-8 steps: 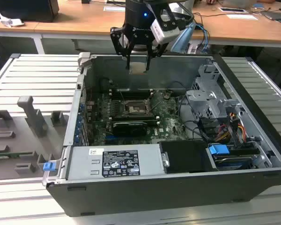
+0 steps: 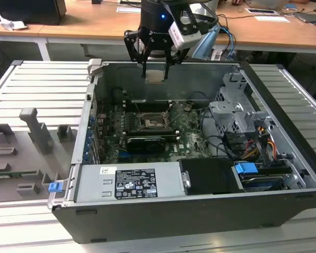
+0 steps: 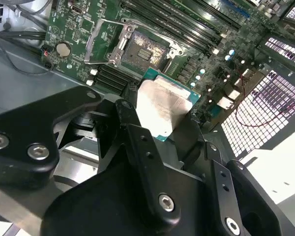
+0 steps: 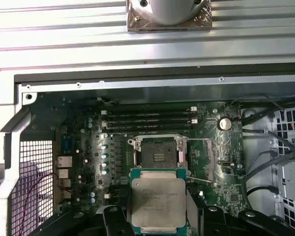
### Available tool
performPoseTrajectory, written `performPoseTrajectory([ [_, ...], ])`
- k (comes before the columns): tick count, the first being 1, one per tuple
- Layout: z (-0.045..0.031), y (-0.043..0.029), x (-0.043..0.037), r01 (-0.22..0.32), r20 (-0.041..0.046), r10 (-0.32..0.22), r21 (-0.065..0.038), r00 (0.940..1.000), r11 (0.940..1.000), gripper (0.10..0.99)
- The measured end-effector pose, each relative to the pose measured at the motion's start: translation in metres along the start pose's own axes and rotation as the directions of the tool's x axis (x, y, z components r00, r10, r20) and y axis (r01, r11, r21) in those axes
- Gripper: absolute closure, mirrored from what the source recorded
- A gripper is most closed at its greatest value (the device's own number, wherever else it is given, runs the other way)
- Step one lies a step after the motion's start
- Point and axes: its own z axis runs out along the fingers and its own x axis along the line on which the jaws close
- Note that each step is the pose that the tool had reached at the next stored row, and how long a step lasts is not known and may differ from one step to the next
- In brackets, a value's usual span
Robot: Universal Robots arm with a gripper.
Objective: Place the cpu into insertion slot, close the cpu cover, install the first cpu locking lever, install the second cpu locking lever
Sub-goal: 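Place the cpu into insertion slot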
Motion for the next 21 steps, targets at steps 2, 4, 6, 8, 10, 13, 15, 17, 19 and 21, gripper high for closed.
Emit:
performPoseTrajectory([
  [2, 0.0000, 0.0000, 0.0000, -0.008, 0.0007, 0.008, 0.000, 1.0000, 1.0000, 0.553],
  [4, 0.0000, 0.0000, 0.0000, -0.016, 0.0014, 0.016, 0.000, 0.9999, 0.9999, 0.553],
  [6, 0.0000, 0.0000, 0.0000, -0.023, 0.0020, 0.023, 0.000, 0.9997, 0.9997, 0.553],
  [8, 0.0000, 0.0000, 0.0000, -0.032, 0.0029, 0.032, -0.001, 0.9995, 0.9995, 0.553],
  [10, 0.0000, 0.0000, 0.0000, -0.039, 0.0036, 0.039, -0.001, 0.9992, 0.9992, 0.553],
  [13, 0.0000, 0.0000, 0.0000, -0.056, 0.0050, 0.056, -0.001, 0.9984, 0.9984, 0.553],
  [15, 0.0000, 0.0000, 0.0000, -0.063, 0.0057, 0.063, -0.001, 0.9980, 0.9980, 0.553],
  [17, 0.0000, 0.0000, 0.0000, -0.070, 0.0062, 0.070, -0.002, 0.9975, 0.9976, 0.553],
  [19, 0.0000, 0.0000, 0.0000, -0.078, 0.0069, 0.078, -0.002, 0.9969, 0.9970, 0.553],
  [21, 0.0000, 0.0000, 0.0000, -0.090, 0.0080, 0.090, -0.002, 0.9959, 0.9959, 0.553],
])
